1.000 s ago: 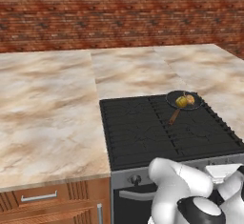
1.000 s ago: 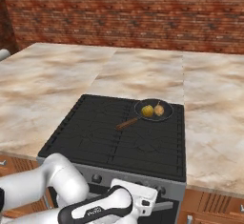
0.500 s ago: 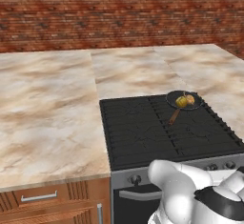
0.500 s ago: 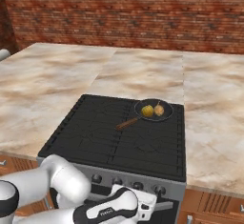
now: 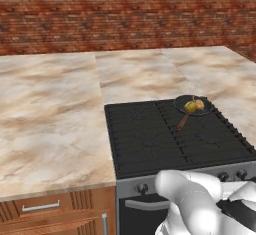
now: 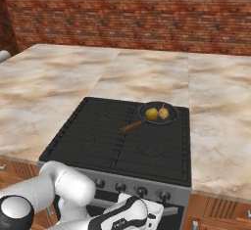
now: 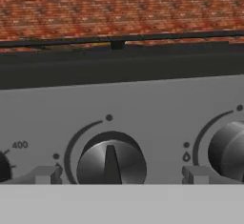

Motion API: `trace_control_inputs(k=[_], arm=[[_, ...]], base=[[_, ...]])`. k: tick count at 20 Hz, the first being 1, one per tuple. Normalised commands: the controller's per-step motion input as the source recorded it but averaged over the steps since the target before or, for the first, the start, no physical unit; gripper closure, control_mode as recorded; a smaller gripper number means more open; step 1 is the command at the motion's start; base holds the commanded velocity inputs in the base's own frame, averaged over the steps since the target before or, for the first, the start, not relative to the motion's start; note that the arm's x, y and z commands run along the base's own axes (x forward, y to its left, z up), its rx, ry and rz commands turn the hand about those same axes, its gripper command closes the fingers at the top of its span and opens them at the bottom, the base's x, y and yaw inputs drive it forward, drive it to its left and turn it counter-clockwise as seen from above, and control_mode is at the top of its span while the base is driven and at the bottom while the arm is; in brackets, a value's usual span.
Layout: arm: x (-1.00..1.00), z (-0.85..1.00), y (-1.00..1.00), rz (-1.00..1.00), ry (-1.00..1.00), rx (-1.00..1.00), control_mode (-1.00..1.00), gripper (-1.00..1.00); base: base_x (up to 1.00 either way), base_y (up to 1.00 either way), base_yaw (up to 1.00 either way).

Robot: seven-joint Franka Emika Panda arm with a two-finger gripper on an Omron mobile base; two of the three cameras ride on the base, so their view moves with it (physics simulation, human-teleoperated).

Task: Put the onion and squash in the pan. Then turn on the rear right burner and set the heat to medium.

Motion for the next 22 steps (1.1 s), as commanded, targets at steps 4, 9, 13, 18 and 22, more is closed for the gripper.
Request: trace_control_inputs(k=[4, 9, 13, 18, 22], arm=[[0.0, -0.13, -0.01, 0.0, 0.0, 0.0, -1.0, -1.0], [-0.03, -0.01, 0.0, 0.02, 0.0, 0.0, -1.0, -1.0], [0.0, 0.05, 0.0, 0.03, 0.0, 0.0, -1.0, -1.0], [0.0, 0.11, 0.0, 0.01, 0.0, 0.0, -1.0, -1.0], [0.0, 0.13, 0.01, 0.0, 0.0, 0.0, -1.0, -1.0]], base=[[0.0, 0.0, 0.0], [0.0, 0.0, 0.0], [0.0, 0.0, 0.0], [0.0, 0.0, 0.0], [0.0, 0.0, 0.0]])
